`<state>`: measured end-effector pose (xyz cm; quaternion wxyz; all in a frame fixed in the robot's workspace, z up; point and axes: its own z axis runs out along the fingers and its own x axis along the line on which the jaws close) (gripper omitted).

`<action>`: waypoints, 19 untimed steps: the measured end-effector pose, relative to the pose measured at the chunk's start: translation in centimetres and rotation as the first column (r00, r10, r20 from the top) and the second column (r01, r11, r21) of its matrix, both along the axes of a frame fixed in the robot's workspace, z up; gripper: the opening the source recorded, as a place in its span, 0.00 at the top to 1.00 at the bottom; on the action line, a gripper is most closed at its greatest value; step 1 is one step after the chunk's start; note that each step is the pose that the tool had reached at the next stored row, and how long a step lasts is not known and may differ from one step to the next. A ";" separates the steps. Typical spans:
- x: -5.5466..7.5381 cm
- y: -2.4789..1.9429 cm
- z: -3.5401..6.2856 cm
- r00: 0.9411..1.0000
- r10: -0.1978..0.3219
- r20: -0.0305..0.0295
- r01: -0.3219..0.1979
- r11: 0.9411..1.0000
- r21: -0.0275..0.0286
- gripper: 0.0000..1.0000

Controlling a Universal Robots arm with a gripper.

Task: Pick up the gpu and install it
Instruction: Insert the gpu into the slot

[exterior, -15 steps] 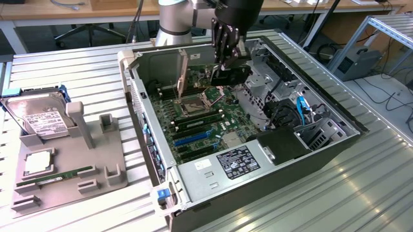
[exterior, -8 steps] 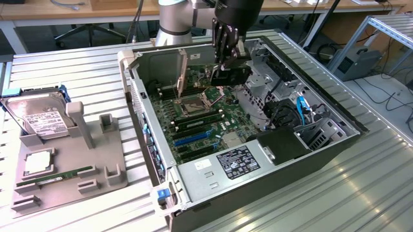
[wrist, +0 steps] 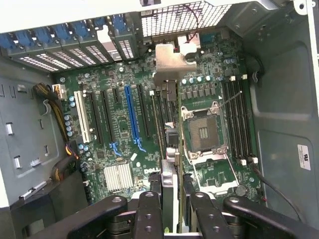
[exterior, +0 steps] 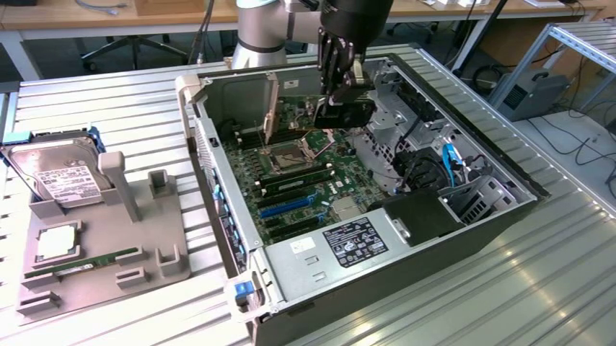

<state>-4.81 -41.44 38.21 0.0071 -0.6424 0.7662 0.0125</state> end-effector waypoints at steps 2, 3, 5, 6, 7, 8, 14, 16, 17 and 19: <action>0.0 0.00 0.00 1.000 -0.001 0.000 0.001 1.000 0.000 0.73; 0.0 0.00 0.00 1.000 -0.001 0.000 0.001 1.000 0.000 0.73; 0.0 0.00 -0.02 1.000 -0.001 0.005 0.001 1.000 0.000 0.73; 0.0 0.00 -0.02 1.000 -0.001 0.016 0.001 1.000 0.000 0.73; 0.0 0.00 -0.03 1.000 -0.001 0.028 0.001 1.000 0.000 0.73; 0.0 0.00 -0.04 0.999 -0.001 0.039 0.001 1.000 0.000 0.73; 0.0 0.00 -0.04 0.999 0.005 0.043 -0.005 1.000 0.000 0.73; 0.0 0.00 -0.04 0.999 0.022 0.043 -0.022 1.000 0.000 0.73; 0.0 0.00 -0.05 0.998 0.039 0.043 -0.039 0.999 0.000 0.73; 0.0 0.00 -0.06 0.996 0.073 0.043 -0.073 0.997 0.000 0.73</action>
